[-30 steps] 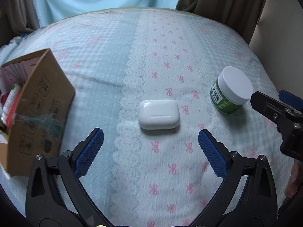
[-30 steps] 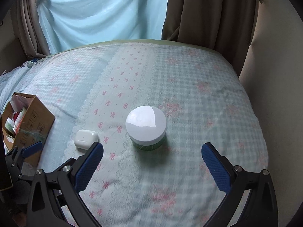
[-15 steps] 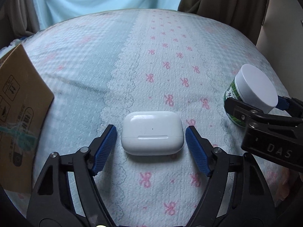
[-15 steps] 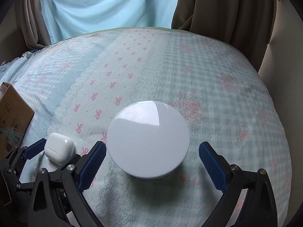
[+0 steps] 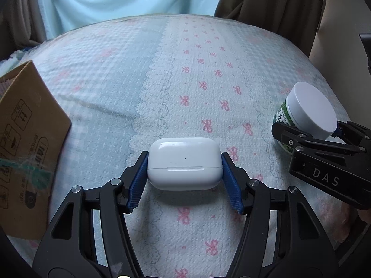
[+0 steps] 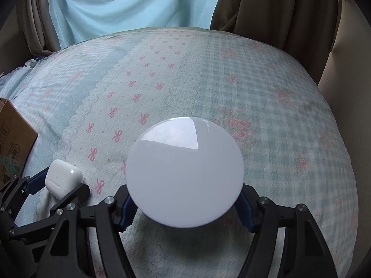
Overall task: Organize rigid objects
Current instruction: 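Carry the earbud case and white-lidded jar into the box and release both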
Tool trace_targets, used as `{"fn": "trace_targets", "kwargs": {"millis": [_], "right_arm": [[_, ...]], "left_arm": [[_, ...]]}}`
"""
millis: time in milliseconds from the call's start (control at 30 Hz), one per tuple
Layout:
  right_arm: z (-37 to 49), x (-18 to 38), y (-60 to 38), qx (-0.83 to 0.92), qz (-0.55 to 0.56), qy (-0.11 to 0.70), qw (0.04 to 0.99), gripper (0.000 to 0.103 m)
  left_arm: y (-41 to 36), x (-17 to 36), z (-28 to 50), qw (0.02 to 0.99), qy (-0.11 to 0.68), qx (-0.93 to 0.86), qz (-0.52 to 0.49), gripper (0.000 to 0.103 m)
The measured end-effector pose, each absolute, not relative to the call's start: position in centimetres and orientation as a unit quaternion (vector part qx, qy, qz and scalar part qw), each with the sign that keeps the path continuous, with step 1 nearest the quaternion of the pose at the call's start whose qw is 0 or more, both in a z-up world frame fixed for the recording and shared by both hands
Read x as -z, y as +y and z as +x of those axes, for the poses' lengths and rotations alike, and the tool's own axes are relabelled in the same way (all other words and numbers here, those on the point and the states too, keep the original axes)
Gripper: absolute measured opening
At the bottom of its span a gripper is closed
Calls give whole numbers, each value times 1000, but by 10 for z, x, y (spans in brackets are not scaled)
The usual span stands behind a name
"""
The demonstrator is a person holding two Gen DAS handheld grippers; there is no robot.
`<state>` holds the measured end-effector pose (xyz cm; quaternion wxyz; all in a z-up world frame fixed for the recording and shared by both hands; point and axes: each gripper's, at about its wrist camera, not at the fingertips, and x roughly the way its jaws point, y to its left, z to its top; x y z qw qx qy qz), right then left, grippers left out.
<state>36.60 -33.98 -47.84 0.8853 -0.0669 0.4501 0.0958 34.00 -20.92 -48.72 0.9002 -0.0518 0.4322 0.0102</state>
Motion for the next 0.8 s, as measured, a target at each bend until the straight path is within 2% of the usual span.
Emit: {"fn": "trace_targets", "kwargs": {"millis": [267,533,800], "right_arm": [[342,424,-340,-89,-59,430,896,67],[294,312,-330,-80,-39,409,908,67],[250,210,-303,-84,-25,437,895,67]], "left_arm": [[-194,429,321,909,411,-16,-65,57],[-174,309,282,920,383,11,-82,57],[-116,200,232,920,372,-7,-121,57]]}}
